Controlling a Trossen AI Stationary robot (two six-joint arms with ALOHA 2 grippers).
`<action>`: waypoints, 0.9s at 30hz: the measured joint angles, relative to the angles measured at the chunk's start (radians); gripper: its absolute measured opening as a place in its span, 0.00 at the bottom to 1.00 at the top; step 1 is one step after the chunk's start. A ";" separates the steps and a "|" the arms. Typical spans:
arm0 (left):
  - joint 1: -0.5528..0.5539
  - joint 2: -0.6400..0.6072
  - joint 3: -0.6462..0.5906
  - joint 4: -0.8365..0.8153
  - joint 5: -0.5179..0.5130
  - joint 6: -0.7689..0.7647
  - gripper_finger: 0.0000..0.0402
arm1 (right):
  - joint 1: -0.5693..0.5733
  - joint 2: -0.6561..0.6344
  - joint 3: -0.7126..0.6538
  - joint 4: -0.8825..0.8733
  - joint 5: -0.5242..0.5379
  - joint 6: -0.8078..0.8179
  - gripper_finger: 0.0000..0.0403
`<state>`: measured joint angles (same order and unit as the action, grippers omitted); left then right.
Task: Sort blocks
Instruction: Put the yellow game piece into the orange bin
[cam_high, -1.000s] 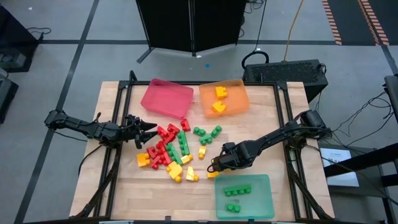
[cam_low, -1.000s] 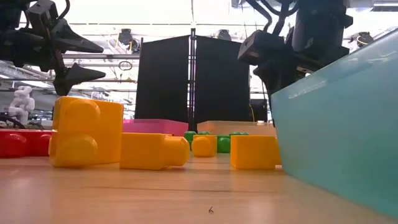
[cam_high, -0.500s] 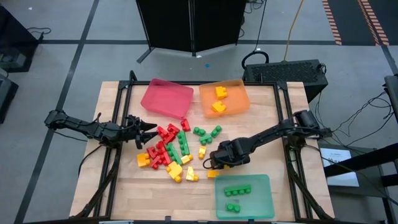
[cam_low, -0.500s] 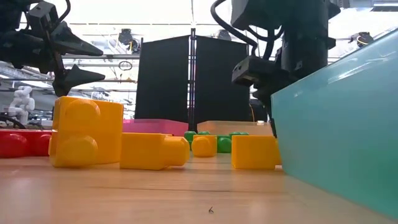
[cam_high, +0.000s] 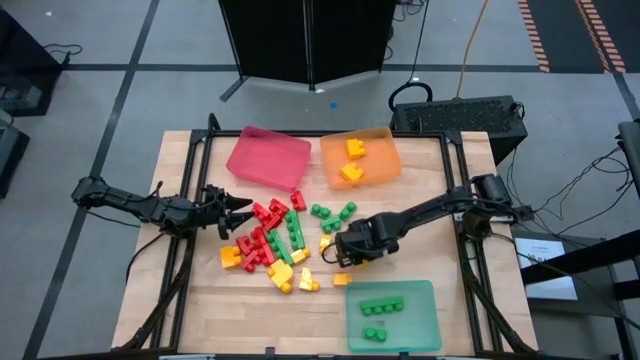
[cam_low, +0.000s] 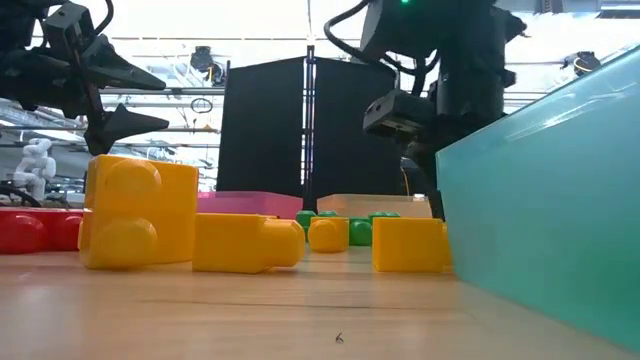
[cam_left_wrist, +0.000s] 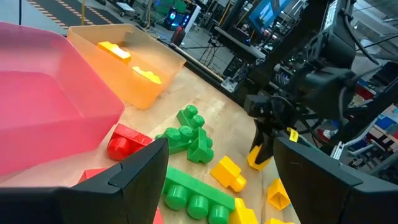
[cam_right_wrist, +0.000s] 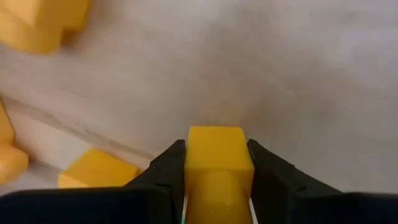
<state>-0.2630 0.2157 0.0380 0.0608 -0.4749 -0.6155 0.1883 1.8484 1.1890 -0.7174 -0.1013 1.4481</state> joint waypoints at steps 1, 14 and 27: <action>0.000 0.000 0.000 0.000 0.000 0.001 0.73 | -0.016 0.000 0.014 -0.018 0.001 -0.026 0.29; 0.000 0.000 0.000 0.000 0.000 -0.005 0.73 | -0.309 -0.003 0.440 -0.378 0.306 -0.513 0.29; 0.000 0.000 0.000 0.000 -0.001 -0.006 0.73 | -0.596 0.004 0.491 -0.313 0.315 -0.735 0.29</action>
<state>-0.2630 0.2157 0.0380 0.0605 -0.4755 -0.6212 -0.4078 1.8522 1.6802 -1.0300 0.2140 0.7129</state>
